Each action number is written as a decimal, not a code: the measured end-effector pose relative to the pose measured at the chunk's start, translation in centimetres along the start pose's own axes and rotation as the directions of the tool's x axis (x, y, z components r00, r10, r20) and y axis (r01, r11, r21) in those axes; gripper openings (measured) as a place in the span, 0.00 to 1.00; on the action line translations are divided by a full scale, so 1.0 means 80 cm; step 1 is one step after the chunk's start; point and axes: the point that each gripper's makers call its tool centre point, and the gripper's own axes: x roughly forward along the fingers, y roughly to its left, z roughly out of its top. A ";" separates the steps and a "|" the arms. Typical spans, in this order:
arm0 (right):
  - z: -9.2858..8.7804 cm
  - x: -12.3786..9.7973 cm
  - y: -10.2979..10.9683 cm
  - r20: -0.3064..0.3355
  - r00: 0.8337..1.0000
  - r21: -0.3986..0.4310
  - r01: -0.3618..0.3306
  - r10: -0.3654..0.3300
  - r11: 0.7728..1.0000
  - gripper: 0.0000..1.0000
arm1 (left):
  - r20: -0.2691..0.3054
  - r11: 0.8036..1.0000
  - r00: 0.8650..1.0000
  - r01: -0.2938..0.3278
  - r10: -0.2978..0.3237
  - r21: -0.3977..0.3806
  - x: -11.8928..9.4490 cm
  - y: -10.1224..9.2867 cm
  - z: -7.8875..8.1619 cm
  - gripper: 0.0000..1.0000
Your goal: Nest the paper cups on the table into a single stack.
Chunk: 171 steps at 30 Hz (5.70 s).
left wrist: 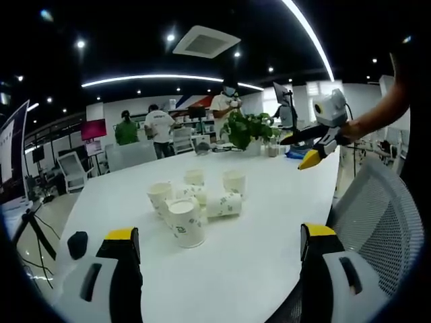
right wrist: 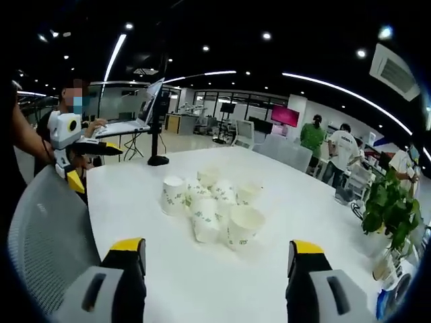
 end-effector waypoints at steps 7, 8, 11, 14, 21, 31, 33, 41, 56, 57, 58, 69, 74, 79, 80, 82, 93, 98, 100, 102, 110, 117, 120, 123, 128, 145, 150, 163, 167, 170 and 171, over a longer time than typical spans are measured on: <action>0.009 0.007 -0.008 -0.011 0.999 -0.028 -0.030 0.030 0.999 0.82 | 0.000 1.000 1.000 0.001 -0.001 -0.002 0.000 0.001 -0.001 0.99; 0.010 0.009 -0.008 -0.015 0.999 -0.033 -0.040 0.040 0.999 0.81 | 0.001 1.000 1.000 0.001 -0.001 -0.004 0.000 0.001 -0.001 0.99; 0.012 0.013 -0.011 -0.024 0.998 -0.048 -0.053 0.051 0.997 0.78 | 0.002 1.000 1.000 0.000 0.000 -0.004 -0.001 0.002 -0.001 0.99; 0.018 0.017 -0.014 -0.019 0.998 -0.054 -0.060 0.059 0.997 0.73 | 0.002 1.000 1.000 0.001 -0.001 -0.005 -0.002 0.002 -0.001 0.99; 0.029 0.026 -0.016 -0.021 0.996 -0.093 -0.087 0.085 0.992 0.67 | 0.002 1.000 1.000 0.001 -0.001 -0.006 -0.002 0.001 -0.001 0.99; 0.032 0.043 -0.023 -0.055 0.993 -0.127 -0.111 0.105 0.986 0.63 | 0.000 1.000 1.000 -0.001 0.001 -0.004 -0.002 -0.001 0.000 0.99; 0.033 0.045 -0.022 -0.058 0.992 -0.128 -0.115 0.108 0.985 0.62 | -0.001 1.000 1.000 -0.001 0.001 -0.005 -0.002 0.000 0.000 0.99; 0.031 0.056 -0.024 -0.093 0.987 -0.126 -0.146 0.134 0.981 0.58 | -0.009 1.000 1.000 0.002 -0.002 -0.004 0.000 -0.002 0.000 0.99; 0.032 0.079 -0.046 -0.110 0.984 -0.141 -0.156 0.142 0.978 0.55 | -0.010 1.000 1.000 -0.008 0.008 -0.007 0.002 0.001 0.000 0.99; 0.031 0.080 -0.046 -0.114 0.983 -0.145 -0.159 0.143 0.977 0.55 | -0.010 1.000 1.000 -0.009 0.009 -0.007 0.002 0.001 0.000 0.99; 0.032 0.081 -0.046 -0.116 0.982 -0.148 -0.162 0.146 0.976 0.54 | -0.010 1.000 1.000 -0.010 0.010 -0.006 0.002 0.001 0.001 0.99; 0.027 0.100 -0.047 -0.150 0.975 -0.157 -0.185 0.161 0.970 0.52 | -0.008 1.000 1.000 -0.021 0.021 -0.006 0.001 0.002 0.003 0.98; 0.025 0.109 -0.048 -0.167 0.974 -0.151 -0.176 0.150 0.973 0.47 | -0.006 1.000 1.000 -0.029 0.029 -0.007 0.001 0.005 0.002 0.98; 0.024 0.113 -0.049 -0.180 0.973 -0.149 -0.174 0.147 0.973 0.43 | -0.007 1.000 1.000 -0.026 0.026 -0.005 0.001 0.005 0.001 0.98; 0.024 0.115 -0.050 -0.182 0.973 -0.149 -0.171 0.143 0.974 0.42 | -0.007 1.000 1.000 -0.025 0.025 -0.006 0.001 0.004 0.002 0.98; 0.021 0.119 -0.052 -0.192 0.971 -0.152 -0.174 0.144 0.973 0.40 | -0.008 1.000 1.000 -0.025 0.025 -0.007 0.001 0.005 0.001 0.98; -0.005 0.141 -0.059 -0.266 0.953 -0.192 -0.199 0.144 0.961 0.29 | -0.020 1.000 0.999 -0.025 0.025 -0.001 0.001 0.004 -0.002 0.96; -0.010 0.144 -0.059 -0.292 0.943 -0.204 -0.227 0.162 0.952 0.29 | -0.023 1.000 0.999 -0.025 0.025 -0.002 0.001 0.006 -0.005 0.96; -0.012 0.146 -0.059 -0.301 0.939 -0.207 -0.236 0.167 0.950 0.29 | -0.027 1.000 0.999 -0.025 0.025 -0.002 0.001 0.007 -0.006 0.96; -0.015 0.149 -0.057 -0.313 0.934 -0.209 -0.247 0.174 0.946 0.29 | -0.030 1.000 0.999 -0.023 0.023 -0.002 0.001 0.007 -0.007 0.96; -0.024 0.158 -0.049 -0.363 0.910 -0.236 -0.299 0.201 0.925 0.28 | -0.037 1.000 0.999 -0.023 0.023 0.000 0.001 0.006 -0.008 0.96; -0.030 0.164 -0.045 -0.387 0.899 -0.263 -0.321 0.206 0.910 0.23 | -0.042 1.000 0.999 -0.022 0.022 0.002 0.003 0.004 -0.007 0.96; -0.032 0.164 -0.044 -0.393 0.895 -0.262 -0.329 0.211 0.907 0.22 | -0.043 1.000 0.999 -0.022 0.022 0.003 0.003 0.004 -0.007 0.96; -0.032 0.164 -0.044 -0.397 0.894 -0.268 -0.331 0.209 0.905 0.19 | -0.042 1.000 0.999 -0.026 0.026 0.004 0.003 0.005 -0.007 0.96; -0.035 0.163 -0.047 -0.400 0.892 -0.259 -0.332 0.212 0.907 0.15 | -0.041 1.000 0.999 -0.030 0.030 0.005 0.004 0.006 -0.007 0.95; -0.035 0.165 -0.048 -0.399 0.891 -0.269 -0.340 0.217 0.901 0.00 | -0.040 0.999 0.999 -0.035 0.035 0.012 0.004 0.007 -0.007 0.95; -0.035 0.166 -0.049 -0.395 0.893 -0.267 -0.337 0.216 0.903 0.00 | -0.040 0.999 0.999 -0.033 0.034 0.012 0.004 0.005 -0.006 0.95; -0.022 0.163 -0.060 -0.367 0.908 -0.272 -0.312 0.202 0.910 0.00 | -0.031 0.999 0.999 -0.032 0.032 0.006 0.003 0.005 -0.004 0.95; -0.013 0.157 -0.059 -0.354 0.914 -0.276 -0.306 0.199 0.911 0.00 | -0.027 0.999 0.999 -0.032 0.032 0.006 0.002 0.005 -0.004 0.95; -0.005 0.152 -0.056 -0.340 0.918 -0.277 -0.303 0.201 0.912 0.00 | -0.025 1.000 0.999 -0.031 0.031 0.006 0.002 0.005 -0.003 0.95; -0.002 0.150 -0.055 -0.336 0.920 -0.279 -0.303 0.202 0.911 0.00 | -0.024 1.000 0.999 -0.030 0.030 0.005 0.001 0.005 -0.003 0.95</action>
